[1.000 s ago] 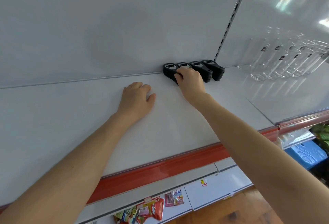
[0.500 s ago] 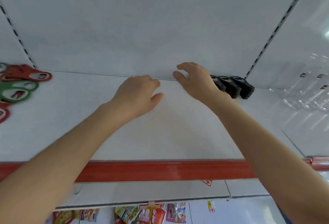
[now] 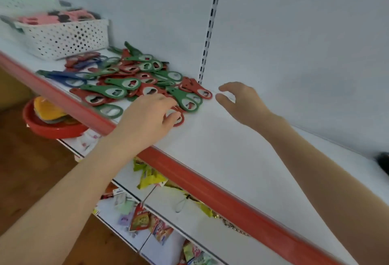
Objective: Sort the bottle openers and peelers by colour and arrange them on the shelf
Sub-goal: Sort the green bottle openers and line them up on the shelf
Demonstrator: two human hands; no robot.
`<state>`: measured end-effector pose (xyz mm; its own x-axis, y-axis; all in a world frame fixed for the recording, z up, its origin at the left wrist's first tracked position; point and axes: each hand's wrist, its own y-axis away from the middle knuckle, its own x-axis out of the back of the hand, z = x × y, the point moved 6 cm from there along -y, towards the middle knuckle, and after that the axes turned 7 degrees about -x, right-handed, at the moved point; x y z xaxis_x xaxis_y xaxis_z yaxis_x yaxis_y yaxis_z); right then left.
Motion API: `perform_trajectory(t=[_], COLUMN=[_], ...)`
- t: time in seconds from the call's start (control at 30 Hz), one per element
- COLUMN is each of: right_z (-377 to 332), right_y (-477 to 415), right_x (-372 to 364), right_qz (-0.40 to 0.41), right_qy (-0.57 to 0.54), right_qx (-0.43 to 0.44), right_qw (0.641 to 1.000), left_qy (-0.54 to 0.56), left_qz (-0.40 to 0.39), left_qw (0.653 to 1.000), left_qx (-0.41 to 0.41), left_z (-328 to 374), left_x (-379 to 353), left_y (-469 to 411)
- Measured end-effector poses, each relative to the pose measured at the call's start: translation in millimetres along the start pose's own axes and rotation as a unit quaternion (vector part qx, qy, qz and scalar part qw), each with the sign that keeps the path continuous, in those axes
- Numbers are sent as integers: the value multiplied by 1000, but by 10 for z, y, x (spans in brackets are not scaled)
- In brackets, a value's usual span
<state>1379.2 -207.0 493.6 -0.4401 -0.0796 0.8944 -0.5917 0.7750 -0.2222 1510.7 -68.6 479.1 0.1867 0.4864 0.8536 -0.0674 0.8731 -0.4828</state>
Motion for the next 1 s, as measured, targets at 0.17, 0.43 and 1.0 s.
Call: perform_trajectory(t=[0.17, 0.43, 1.0], right_z=[-580, -1229, -1540], right_y=[-482, -1260, -1814], right_x=[-513, -1169, -1890], right_qz=[-31, -42, -188], right_qy=[-1, 26, 51], right_qx=[0, -17, 81], right_qw=[1000, 999, 977], left_qy=[-3, 20, 38], left_qz=[0, -19, -72], left_qw=[999, 998, 994], left_qx=[50, 51, 70], left_z=[-834, -1884, -2460], left_x=[157, 244, -30], left_y=[144, 73, -390])
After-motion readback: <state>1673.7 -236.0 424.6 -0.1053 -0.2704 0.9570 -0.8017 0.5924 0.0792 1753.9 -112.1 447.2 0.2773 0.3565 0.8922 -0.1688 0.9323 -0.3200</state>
